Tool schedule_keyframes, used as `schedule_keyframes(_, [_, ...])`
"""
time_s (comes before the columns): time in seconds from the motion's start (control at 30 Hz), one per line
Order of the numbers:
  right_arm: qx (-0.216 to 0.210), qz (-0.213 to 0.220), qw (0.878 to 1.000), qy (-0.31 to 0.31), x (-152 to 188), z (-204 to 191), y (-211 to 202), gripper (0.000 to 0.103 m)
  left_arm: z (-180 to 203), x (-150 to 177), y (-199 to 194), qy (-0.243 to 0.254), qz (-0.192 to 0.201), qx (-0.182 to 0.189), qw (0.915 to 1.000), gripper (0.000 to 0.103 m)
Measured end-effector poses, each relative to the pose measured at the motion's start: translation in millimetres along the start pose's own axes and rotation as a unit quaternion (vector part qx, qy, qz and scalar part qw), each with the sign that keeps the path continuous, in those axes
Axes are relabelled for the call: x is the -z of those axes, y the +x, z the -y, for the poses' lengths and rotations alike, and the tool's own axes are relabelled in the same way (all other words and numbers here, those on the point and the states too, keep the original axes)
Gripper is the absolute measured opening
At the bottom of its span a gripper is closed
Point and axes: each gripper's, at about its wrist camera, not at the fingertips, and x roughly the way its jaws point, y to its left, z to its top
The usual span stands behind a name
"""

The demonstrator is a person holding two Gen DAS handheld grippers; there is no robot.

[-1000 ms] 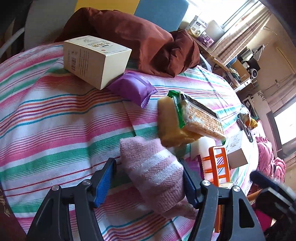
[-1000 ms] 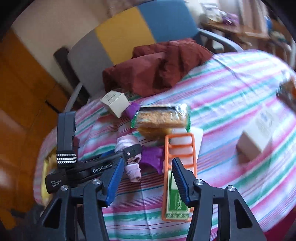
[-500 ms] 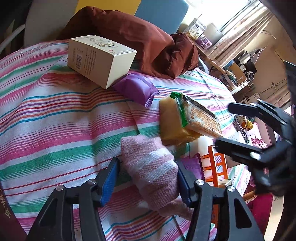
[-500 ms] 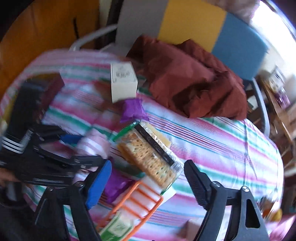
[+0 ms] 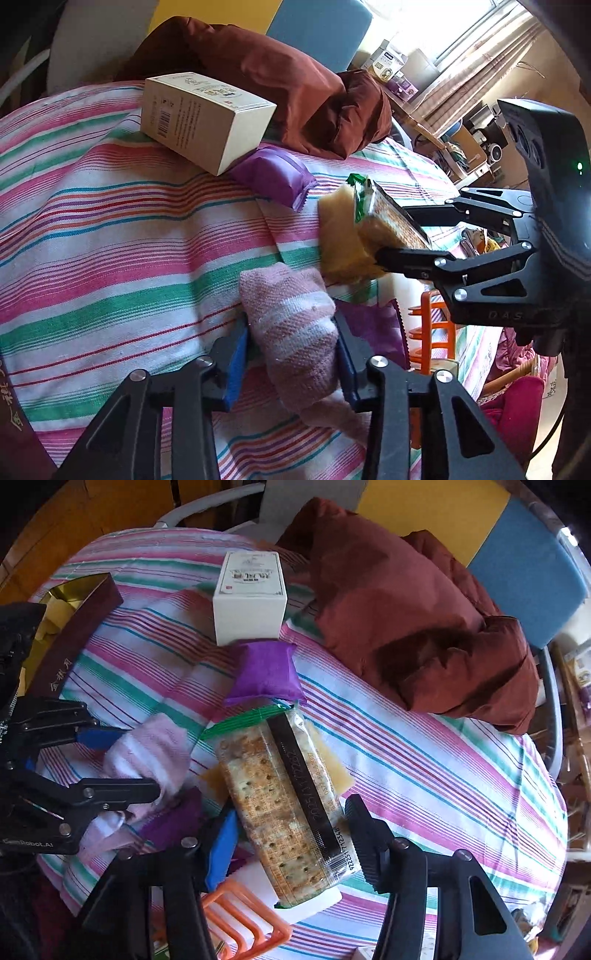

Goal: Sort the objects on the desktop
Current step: 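Grasp the pink sock with the left tool while the right tool grasps the cracker package, then carry pink sock and cracker package to the gold tray and release both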

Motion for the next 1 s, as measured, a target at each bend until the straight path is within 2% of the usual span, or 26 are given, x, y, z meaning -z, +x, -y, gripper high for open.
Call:
schedule_keyframes(0.1, [0.006, 0.012, 1.0, 0.02, 4, 2, -5, 0.053, 5, 3, -5, 0.012, 0.007, -0.006, 0.9999, 0.037])
schedule_keyframes(0.23, [0.025, 0.052, 0.996, 0.07, 10, 8, -23, 0.053, 6, 7, -12, 0.017, 0.015, -0.009, 0.9997, 0.036])
schedule_keyframes(0.43, [0.028, 0.133, 0.979, 0.154, 7, 4, -59, 0.053, 4, 13, -28, 0.015, 0.031, -0.013, 0.9993, 0.035])
schedule_keyframes(0.53, [0.008, 0.155, 0.97, 0.186, 6, -7, -64, 0.053, 3, 17, -45, 0.019, 0.048, -0.017, 0.9985, 0.035])
schedule_keyframes(0.8, [-0.055, 0.158, 0.962, 0.216, 3, -52, -53, 0.053, -15, 30, -97, 0.003, 0.092, -0.026, 0.9954, 0.035])
schedule_keyframes(1.0, [-0.098, 0.169, 0.96, 0.202, -4, -97, -50, 0.053, -30, 44, -139, -0.001, 0.128, -0.052, 0.9904, 0.035])
